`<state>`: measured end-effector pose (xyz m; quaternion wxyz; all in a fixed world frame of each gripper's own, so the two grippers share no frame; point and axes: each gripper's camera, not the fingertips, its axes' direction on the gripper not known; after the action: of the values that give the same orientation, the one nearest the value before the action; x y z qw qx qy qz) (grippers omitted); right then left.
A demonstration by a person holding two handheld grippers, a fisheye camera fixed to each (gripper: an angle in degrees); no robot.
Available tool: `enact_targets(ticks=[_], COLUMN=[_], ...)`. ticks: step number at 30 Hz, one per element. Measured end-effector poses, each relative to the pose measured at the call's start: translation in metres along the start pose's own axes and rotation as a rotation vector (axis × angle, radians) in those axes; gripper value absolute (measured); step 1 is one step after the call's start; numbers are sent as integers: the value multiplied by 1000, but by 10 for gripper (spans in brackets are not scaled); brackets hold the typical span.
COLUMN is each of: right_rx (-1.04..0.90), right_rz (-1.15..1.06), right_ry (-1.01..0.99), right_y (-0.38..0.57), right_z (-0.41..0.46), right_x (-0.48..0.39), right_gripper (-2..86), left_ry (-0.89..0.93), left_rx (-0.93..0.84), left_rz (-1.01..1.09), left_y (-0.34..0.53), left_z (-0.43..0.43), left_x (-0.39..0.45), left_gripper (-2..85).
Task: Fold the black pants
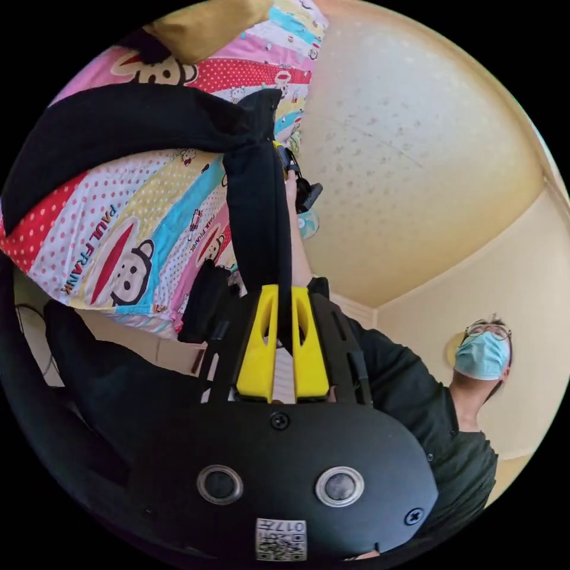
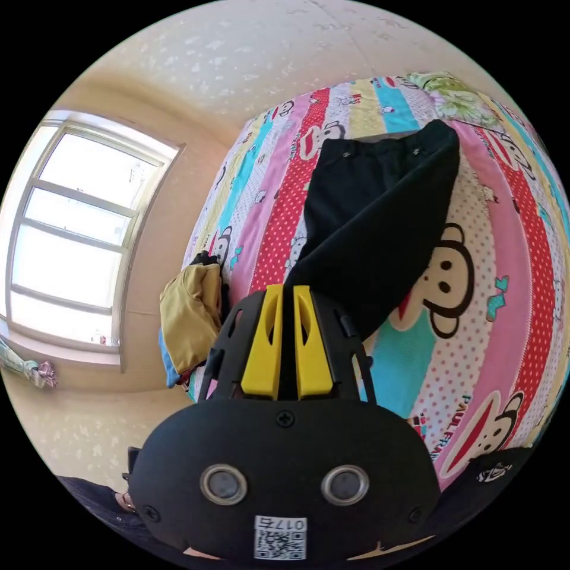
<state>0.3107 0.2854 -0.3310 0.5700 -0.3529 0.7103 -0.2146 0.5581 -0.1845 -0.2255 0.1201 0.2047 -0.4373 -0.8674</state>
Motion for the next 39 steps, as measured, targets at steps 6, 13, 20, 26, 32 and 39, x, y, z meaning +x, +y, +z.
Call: enact_targets(ticks=[6, 13, 20, 26, 32, 39], right_rx=[-165, -70, -30, -301, -440, -667], right_rz=[75, 97, 400, 346, 211, -60], right_ry=[-1, -104, -379, -538, -448, -336], right_y=[-6, 113, 248, 277, 299, 355], right_z=[131, 116, 147, 223, 184, 114], right_x=[-23, 30, 82, 37, 32, 67], right_gripper=[66, 79, 145, 95, 34, 20], left_ry=[-363, -906, -1000, -1201, -1151, -890], left_rx=[134, 68, -241, -428, -568, -674], left_rz=[-153, -32, 349, 344, 333, 149], left_y=[-68, -154, -211, -211, -146, -28], left_z=[-151, -233, -202, -138, -94, -48], left_x=[-14, 21, 56, 2, 19, -37], left_gripper=[47, 4, 101, 145, 56, 68])
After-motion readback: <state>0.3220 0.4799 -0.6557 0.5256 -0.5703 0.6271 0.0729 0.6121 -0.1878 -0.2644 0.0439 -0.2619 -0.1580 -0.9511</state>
